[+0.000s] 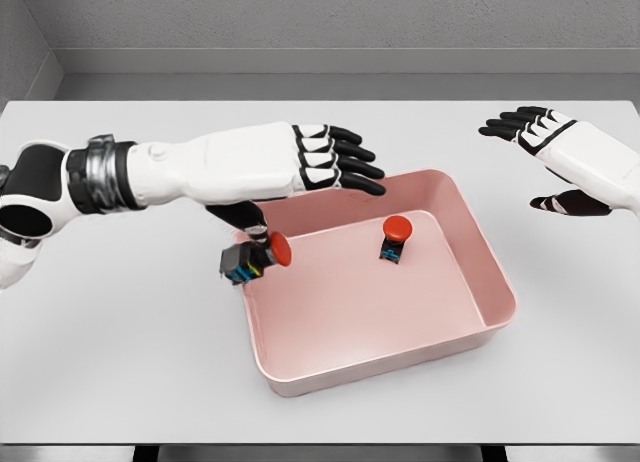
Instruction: Put the industrial switch in the basket with both arms
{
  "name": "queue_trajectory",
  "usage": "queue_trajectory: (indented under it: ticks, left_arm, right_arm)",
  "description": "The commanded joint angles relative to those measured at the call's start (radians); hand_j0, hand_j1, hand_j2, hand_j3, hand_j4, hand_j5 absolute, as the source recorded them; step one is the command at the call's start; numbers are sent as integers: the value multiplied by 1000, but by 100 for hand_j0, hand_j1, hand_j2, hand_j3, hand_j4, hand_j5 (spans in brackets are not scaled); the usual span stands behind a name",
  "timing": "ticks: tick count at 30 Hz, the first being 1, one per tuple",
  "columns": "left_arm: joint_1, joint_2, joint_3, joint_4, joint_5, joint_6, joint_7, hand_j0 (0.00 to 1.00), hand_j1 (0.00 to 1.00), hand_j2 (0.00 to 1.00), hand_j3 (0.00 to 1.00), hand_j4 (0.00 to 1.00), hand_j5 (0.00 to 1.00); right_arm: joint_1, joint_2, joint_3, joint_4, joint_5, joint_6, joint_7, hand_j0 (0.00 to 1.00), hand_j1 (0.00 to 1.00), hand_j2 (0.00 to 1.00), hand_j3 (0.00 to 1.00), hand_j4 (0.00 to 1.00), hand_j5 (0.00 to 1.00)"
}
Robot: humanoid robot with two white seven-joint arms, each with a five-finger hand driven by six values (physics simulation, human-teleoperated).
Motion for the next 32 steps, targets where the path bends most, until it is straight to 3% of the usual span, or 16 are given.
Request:
queue_trajectory:
  ticks: [1, 12, 13, 16, 18, 20, 23, 25, 32]
  left_arm:
    - [0, -37, 1, 0, 9, 3, 1, 100, 100, 100, 100, 100, 100]
    - [-14, -60, -8, 1, -28, 3, 0, 100, 100, 100, 100, 100, 100]
    - [-14, -40, -2, 1, -27, 3, 0, 100, 100, 100, 100, 100, 100]
    - [12, 142, 13, 12, 16, 3, 6, 100, 100, 100, 100, 100, 100]
    - [90, 256, 48, 34, 125, 3, 6, 100, 100, 100, 100, 100, 100]
    - [149, 316, 76, 86, 145, 3, 6, 100, 100, 100, 100, 100, 100]
    - [213, 382, 165, 127, 147, 3, 4, 100, 100, 100, 100, 100, 100]
    - [218, 402, 191, 155, 147, 3, 0, 100, 100, 100, 100, 100, 100]
    - [219, 406, 219, 227, 150, 3, 0, 100, 100, 100, 100, 100, 100]
  right_arm:
    - [0, -2, -1, 0, -7, 3, -1, 100, 100, 100, 100, 100, 100]
    - [0, -4, -1, 0, -7, 3, -1, 100, 100, 100, 100, 100, 100]
    - [0, -5, -1, 0, -7, 3, -1, 100, 100, 100, 100, 100, 100]
    - [0, -4, -1, 0, -7, 3, -1, 100, 100, 100, 100, 100, 100]
    - [0, -4, 1, 0, -7, 3, -1, 100, 100, 100, 100, 100, 100]
    - [2, -2, 1, 0, -7, 3, -1, 100, 100, 100, 100, 100, 100]
    - [2, 0, 3, 0, -7, 3, -1, 100, 100, 100, 100, 100, 100]
    - [2, -2, 3, 0, -7, 3, -1, 100, 100, 100, 100, 100, 100]
    - [2, -4, 3, 0, -7, 3, -1, 100, 100, 100, 100, 100, 100]
